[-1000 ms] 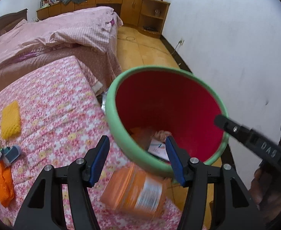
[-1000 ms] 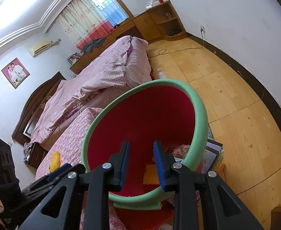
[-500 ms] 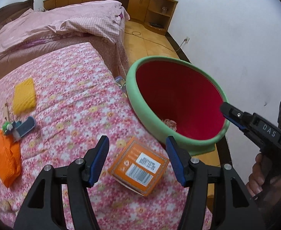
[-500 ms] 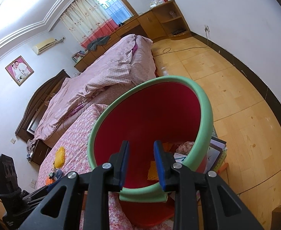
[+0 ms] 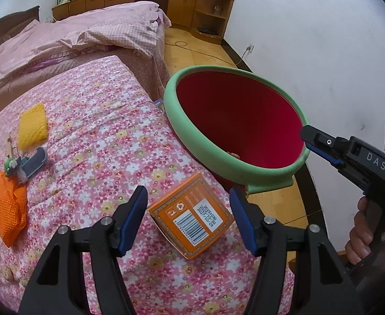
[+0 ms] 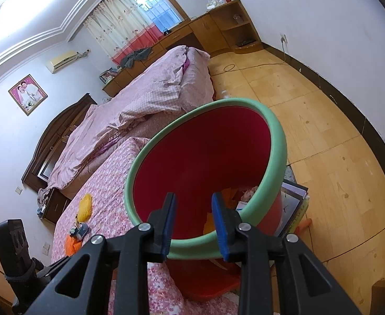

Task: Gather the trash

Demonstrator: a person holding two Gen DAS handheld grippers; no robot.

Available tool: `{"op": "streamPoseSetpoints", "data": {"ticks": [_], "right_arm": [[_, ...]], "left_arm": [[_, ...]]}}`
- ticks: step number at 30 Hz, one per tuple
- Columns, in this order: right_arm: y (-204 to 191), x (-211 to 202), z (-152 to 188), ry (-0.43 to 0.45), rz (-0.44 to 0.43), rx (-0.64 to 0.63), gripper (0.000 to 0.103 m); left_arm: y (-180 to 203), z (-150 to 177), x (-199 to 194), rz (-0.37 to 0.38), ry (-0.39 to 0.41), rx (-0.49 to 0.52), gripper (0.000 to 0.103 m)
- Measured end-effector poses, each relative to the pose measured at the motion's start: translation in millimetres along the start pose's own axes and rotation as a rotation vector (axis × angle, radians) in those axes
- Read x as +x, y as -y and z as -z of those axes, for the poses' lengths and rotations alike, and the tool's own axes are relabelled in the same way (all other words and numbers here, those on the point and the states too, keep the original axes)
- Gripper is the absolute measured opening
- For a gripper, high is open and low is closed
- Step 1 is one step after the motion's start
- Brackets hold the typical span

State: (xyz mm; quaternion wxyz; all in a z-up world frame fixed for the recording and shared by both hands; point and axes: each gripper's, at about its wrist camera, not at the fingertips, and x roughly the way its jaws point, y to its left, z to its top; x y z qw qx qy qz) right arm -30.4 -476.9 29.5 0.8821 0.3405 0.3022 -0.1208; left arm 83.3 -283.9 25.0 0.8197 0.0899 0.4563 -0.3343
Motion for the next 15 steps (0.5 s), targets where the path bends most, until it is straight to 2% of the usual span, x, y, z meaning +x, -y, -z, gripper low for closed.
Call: {"op": "streamPoseSetpoints", "data": {"ticks": [5, 11, 15], "right_arm": [[1.6, -3.6, 1.6, 0.008, -0.006, 0.002, 0.031], [5.6, -6.1, 0.4, 0.018, -0.010, 0.011, 0.031], [7.8, -6.7, -0.7, 0.022, -0.010, 0.013, 0.031]], "left_arm": [[-1.9, 1.1, -6.7, 0.011, 0.023, -0.013, 0.055], [-0.5, -7.4, -15.6, 0.022, 0.052, -0.017, 0.053], [6.0, -26.2, -21.5, 0.030, 0.100, -0.001, 0.053]]}}
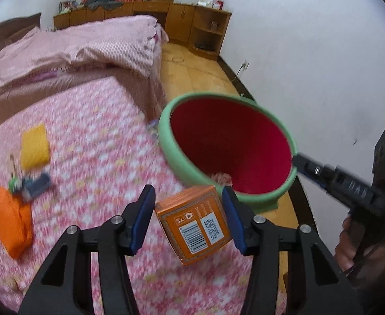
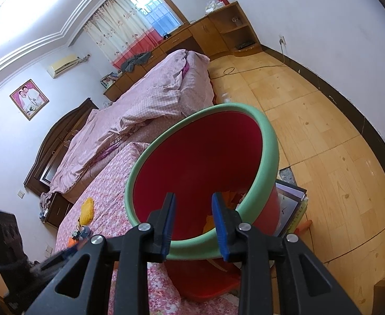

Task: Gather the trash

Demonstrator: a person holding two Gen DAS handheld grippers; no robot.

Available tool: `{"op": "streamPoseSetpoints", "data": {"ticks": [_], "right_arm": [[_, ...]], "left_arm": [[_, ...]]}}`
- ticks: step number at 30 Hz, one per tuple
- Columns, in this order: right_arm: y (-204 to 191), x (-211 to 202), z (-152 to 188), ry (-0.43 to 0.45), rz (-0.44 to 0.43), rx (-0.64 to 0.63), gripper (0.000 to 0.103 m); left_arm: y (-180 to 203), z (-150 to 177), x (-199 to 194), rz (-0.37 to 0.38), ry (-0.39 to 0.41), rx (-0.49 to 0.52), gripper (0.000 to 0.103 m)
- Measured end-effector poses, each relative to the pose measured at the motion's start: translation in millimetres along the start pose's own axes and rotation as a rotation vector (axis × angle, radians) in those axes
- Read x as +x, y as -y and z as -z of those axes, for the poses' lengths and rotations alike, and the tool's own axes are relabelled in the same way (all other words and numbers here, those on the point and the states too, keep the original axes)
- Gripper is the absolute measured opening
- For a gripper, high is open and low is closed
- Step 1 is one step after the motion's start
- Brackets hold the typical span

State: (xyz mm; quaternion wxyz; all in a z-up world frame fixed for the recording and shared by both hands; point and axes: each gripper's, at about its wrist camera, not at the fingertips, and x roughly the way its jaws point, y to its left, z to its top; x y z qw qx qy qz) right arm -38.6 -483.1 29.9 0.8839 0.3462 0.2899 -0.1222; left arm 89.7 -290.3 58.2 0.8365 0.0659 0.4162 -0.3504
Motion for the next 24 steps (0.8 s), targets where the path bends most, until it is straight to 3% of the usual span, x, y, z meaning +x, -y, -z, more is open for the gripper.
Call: {"op": "streamPoseSetpoints", "data": {"ticks": [6, 9, 16, 24], "right_arm": [[4.5, 1.7, -3.4, 0.006, 0.009, 0.007, 0.031], [8.3, 3.9, -4.5, 0.004, 0.016, 0.011, 0.031], [19.8, 10.3, -6.4, -0.007, 0.029, 0.025, 0.031], [21.2, 11.1, -4.6, -0.011, 0.020, 0.021, 0.031]], "left_arm": [[15.4, -31.2, 13.9, 0.034, 0.068, 0.021, 0.053], [19.8, -39.9, 29.4, 0.071, 0.062, 0.014, 0.054], [17.3, -47.0, 52.0, 0.072, 0.031, -0.027, 0.061], [11.4, -41.8, 41.4, 0.044, 0.027, -0.052, 0.061]]}}
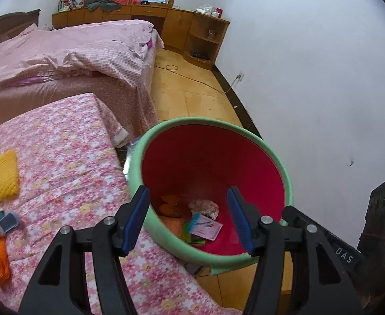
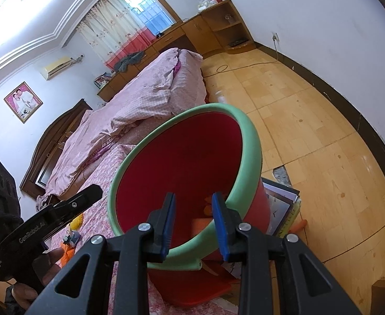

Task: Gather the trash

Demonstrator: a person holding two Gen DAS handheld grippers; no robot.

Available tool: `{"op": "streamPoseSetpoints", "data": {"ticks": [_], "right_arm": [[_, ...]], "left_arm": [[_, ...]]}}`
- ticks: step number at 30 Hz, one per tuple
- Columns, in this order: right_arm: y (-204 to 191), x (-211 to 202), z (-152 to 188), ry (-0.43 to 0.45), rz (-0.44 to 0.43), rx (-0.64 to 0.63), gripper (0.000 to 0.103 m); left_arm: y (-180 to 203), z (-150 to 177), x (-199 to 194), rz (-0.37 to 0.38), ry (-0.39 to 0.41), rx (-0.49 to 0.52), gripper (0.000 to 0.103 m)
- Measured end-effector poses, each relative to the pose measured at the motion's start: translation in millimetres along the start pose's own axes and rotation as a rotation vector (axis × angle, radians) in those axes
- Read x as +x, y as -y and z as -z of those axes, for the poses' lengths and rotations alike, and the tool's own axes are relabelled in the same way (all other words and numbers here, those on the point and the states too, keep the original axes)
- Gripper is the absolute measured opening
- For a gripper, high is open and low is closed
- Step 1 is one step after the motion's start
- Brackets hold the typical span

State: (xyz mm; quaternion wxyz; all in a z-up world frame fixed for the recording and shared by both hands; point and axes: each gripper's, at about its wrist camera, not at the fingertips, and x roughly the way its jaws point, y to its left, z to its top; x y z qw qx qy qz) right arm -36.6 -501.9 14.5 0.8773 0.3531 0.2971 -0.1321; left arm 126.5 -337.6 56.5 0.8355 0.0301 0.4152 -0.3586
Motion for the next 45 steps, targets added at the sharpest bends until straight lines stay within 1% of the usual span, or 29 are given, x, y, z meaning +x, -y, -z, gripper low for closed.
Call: {"op": "streamPoseSetpoints", "data": {"ticks": [5, 13, 18, 25, 34, 40, 44, 45], "right_arm": [[-4.8, -4.5, 2.2, 0.005, -0.014, -0.012, 0.034], [-35.1, -13.2, 12.3, -0.001, -0.049, -0.062, 0.038], [-52.4, -16.8, 21.5, -0.011, -0.063, -0.092, 0.042], [-75.9, -15.4, 34.6, -0.034, -0.072, -0.127, 0.045], [-104.1, -0.8, 50.5, -0.081, -0.069, -0.168, 0.049], [-118.2, 12.1, 58.0, -0.111, -0.065, -0.185, 0.051], [-128.7, 21.4, 62.6, -0.136, -0.061, -0.203, 0.052], [-130.5, 23.5, 63.1, -0.140, -0.061, -0.207, 0.053]], "left_arm": [[-13.4, 7.6, -21.1, -0.036, 0.001, -0.027, 0.061], [-49.6, 20.2, -64.4, -0.119, 0.029, -0.087, 0.061], [-77.1, 29.5, -86.1, -0.171, 0.044, -0.120, 0.061], [-121.5, 49.7, -111.6, -0.234, 0.053, -0.201, 0.061], [-174.6, 74.0, -118.5, -0.317, 0.030, -0.295, 0.061], [-202.6, 85.5, -106.8, -0.361, -0.004, -0.344, 0.061], [-221.5, 91.1, -91.2, -0.402, -0.063, -0.383, 0.061], [-225.6, 92.0, -87.5, -0.396, -0.072, -0.399, 0.061]]}}
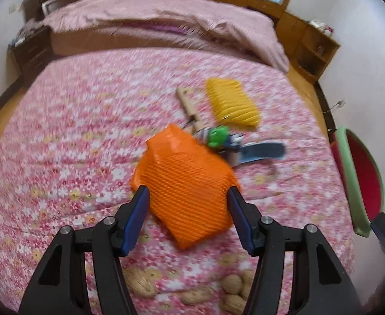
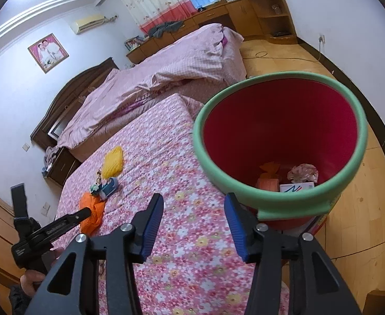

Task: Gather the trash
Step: 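Move both tools back over the trash on the bed, then grasp the orange mesh bag with the left tool, then grasp the blue clip by the keychain with the right tool while the left tool holds the mesh bag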

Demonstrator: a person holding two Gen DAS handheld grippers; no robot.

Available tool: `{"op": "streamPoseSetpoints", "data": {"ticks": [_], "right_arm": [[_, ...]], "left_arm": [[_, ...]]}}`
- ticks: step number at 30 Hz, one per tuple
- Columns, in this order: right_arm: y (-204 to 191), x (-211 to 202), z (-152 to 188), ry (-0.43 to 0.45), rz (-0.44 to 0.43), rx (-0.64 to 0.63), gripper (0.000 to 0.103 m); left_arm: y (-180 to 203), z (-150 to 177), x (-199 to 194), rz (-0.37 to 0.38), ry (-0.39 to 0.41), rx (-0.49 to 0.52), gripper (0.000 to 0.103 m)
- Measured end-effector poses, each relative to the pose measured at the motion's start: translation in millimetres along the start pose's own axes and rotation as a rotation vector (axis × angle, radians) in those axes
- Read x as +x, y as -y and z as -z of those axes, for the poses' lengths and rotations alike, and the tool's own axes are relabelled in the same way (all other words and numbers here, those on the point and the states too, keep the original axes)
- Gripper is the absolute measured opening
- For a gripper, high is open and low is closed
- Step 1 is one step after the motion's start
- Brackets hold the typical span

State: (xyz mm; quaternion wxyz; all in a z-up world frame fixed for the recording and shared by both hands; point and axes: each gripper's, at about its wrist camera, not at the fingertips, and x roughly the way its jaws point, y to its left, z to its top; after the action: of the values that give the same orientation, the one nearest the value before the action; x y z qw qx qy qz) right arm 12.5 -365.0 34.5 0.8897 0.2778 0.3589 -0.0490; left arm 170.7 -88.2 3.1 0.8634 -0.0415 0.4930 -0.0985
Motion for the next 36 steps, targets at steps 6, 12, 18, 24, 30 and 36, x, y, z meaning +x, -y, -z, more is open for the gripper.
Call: {"op": "streamPoseSetpoints", "data": {"ticks": [6, 12, 18, 24, 30, 36], "right_arm": [[-17.6, 16.1, -4.0, -0.022, -0.010, -0.032, 0.054], [-34.4, 28.3, -5.5, -0.030, -0.025, -0.058, 0.055], [-45.9, 36.2, -0.7, -0.059, -0.042, -0.076, 0.055], [-62.5, 34.5, 7.1, -0.071, -0.068, -0.116, 0.055], [-82.9, 31.4, 19.8, -0.089, -0.093, -0.156, 0.055], [-107.5, 28.5, 37.2, -0.109, -0.121, -0.204, 0.055]], "left_arm": [[-7.5, -2.5, 9.5, 0.019, -0.004, -0.030, 0.062], [-0.9, -4.5, 11.6, 0.023, 0.017, 0.009, 0.058], [-8.4, -5.0, 6.0, 0.072, 0.021, 0.001, 0.019], [-23.4, 4.2, -16.4, 0.081, 0.056, 0.002, 0.015], [-48.9, 21.0, -46.1, 0.083, 0.111, -0.046, 0.015], [-78.5, 36.8, -68.5, 0.058, 0.145, -0.107, 0.015]]}}
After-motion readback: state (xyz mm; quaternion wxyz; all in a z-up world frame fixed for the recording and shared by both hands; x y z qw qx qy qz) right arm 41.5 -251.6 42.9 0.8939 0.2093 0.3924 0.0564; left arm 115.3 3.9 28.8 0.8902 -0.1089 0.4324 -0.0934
